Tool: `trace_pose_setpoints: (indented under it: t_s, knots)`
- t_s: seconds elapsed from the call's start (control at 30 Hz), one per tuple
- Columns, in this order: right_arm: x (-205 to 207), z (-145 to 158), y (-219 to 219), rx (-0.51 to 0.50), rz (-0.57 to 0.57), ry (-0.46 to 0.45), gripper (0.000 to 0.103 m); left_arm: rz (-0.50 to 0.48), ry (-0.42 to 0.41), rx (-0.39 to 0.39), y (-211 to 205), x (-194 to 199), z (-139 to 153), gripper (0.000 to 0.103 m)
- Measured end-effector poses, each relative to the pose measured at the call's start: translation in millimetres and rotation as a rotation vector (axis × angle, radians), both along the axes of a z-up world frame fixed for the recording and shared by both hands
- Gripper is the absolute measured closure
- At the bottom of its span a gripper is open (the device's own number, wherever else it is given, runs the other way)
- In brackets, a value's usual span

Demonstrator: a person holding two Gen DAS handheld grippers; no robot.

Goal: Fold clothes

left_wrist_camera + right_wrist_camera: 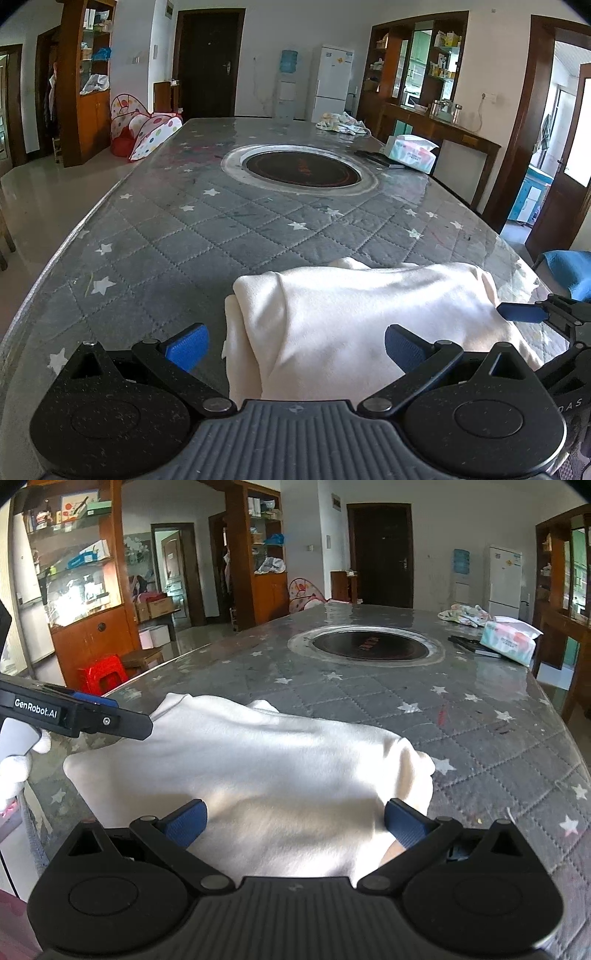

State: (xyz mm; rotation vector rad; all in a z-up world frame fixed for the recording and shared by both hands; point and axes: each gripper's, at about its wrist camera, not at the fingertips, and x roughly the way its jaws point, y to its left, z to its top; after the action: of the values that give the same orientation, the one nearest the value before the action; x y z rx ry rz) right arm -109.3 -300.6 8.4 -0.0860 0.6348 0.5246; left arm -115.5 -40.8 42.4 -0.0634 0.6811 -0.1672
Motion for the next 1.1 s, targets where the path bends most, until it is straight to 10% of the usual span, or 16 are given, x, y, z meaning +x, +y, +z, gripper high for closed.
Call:
trace_pose_setpoints:
  t_s: [1.1]
  knots:
    - [-49.1, 17.3, 3.8, -0.022, -0.072, -0.047, 0.000, -0.022, 0.007, 0.014, -3.4, -44.3, -9.1, 0.000]
